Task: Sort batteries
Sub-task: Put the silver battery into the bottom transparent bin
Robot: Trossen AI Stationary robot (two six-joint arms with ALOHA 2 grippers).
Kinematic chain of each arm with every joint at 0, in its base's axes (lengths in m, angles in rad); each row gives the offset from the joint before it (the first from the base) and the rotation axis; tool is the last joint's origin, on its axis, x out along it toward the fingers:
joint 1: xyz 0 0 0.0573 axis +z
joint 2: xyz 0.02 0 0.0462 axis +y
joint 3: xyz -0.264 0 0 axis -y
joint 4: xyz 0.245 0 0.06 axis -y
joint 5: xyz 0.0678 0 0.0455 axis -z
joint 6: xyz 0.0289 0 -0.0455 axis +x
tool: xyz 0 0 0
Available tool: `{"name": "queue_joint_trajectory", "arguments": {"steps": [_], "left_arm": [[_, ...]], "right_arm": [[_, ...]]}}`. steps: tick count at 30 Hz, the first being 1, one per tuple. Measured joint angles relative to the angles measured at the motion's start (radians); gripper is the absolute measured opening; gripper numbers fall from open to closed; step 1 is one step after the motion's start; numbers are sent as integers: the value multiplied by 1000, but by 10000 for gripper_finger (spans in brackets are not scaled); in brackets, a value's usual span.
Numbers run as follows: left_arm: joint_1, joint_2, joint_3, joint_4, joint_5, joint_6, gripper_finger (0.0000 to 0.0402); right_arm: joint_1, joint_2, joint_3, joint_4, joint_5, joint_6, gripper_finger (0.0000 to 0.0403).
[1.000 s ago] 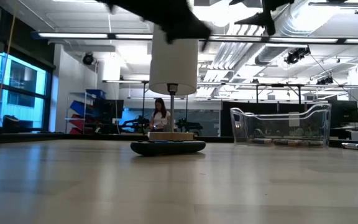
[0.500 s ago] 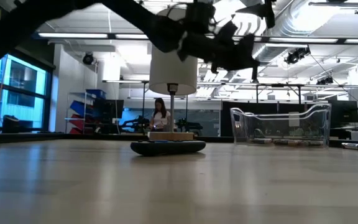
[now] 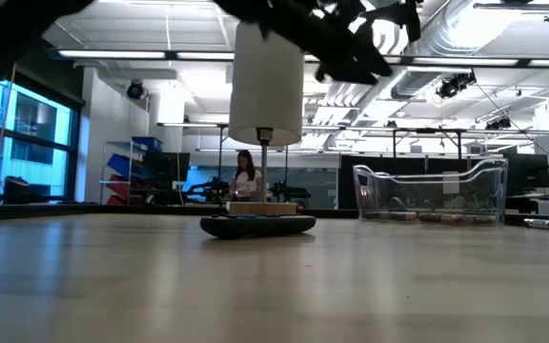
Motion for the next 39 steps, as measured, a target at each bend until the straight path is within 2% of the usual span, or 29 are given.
{"name": "queue_joint_trajectory", "arguments": {"steps": [6,9,13,16,19,23,28,33,39], "left_arm": [[-36,-176,-2,-493,135,12,227],[-86,-279,-83,-640,149,14,217],[-180,-472,-383,-602,150,-63,201],[-263,-656,-666,-483,135,-197,192],[-362,-803,-912,-436,136,-335,188],[-502,-903,-1099,-450,199,-399,187],[-602,-871,-1169,-448,216,-398,187],[-648,-757,-1168,-422,314,-357,187],[-678,-622,-1168,-414,323,-355,187]], "right_arm": [[0,0,0,2,-1,-44,249],[0,0,0,-1,-5,-57,249],[0,0,0,-20,-6,-61,249],[0,0,0,-24,-6,-63,249],[0,5,0,-24,-7,-69,249],[0,12,0,-27,-7,-69,249],[0,29,0,-30,-7,-69,249],[0,53,0,-32,-7,-66,249],[0,78,0,-35,-7,-43,249]]}}
